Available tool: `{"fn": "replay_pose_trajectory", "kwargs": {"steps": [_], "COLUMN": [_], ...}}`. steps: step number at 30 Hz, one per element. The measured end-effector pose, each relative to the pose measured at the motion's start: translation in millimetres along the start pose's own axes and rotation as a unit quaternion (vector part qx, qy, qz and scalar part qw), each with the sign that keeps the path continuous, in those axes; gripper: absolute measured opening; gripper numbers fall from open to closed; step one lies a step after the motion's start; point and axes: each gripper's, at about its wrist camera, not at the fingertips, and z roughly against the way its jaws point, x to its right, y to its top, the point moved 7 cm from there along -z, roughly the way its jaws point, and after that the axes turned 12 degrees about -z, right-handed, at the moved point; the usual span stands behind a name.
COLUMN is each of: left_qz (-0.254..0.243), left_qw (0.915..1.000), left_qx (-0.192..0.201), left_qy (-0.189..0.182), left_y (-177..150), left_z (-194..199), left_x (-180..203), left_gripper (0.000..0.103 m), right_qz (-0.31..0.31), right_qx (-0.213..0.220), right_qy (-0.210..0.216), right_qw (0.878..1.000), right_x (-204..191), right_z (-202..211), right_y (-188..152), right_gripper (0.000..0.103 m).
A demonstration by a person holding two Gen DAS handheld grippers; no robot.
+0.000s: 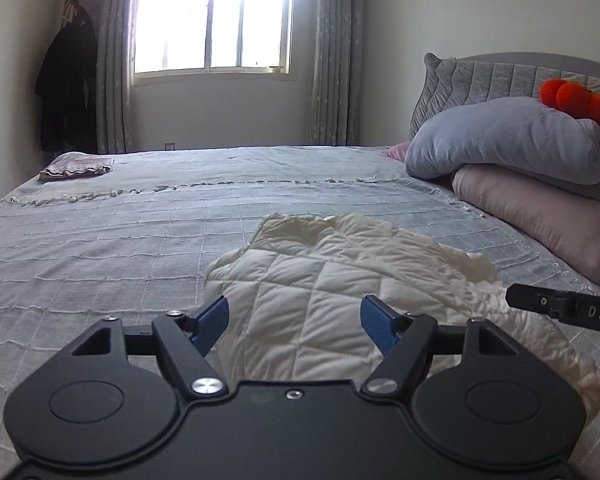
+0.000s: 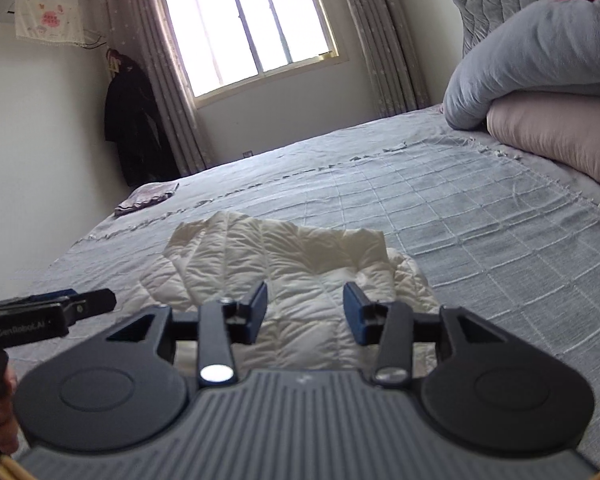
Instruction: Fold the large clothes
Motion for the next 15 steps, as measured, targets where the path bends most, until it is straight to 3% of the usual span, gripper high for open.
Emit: {"fn": "replay_pose_trajectory", "kwargs": {"steps": [5, 10, 15], "left_qz": [0.015, 0.028, 0.049], "left_qw": [0.9998, 0.9991, 0.9981], "left_qx": [-0.003, -0.028, -0.032], "left_qy": [-0.010, -0.012, -0.019], "left_y": [-25.0, -51.3, -52.8], "left_z": [26.1, 15.8, 16.0], "left_x": [19.1, 29.0, 25.6], "left_gripper": [0.072, 0.074, 0.074], "right_qz": [0.041, 0.057, 0.067], "right_qx": [-0.020, -0.072, -0.073], "right_qy": [0.000, -0.046, -0.052], "right_qw": [0.999, 0.995, 0.994], "right_x": [-7.9, 4.7, 6.5], "right_z": [21.7, 8.7, 5.6], "right_y": [-12.5, -34.2, -42.5], "right_gripper": [0.041, 0.041, 0.041]}}
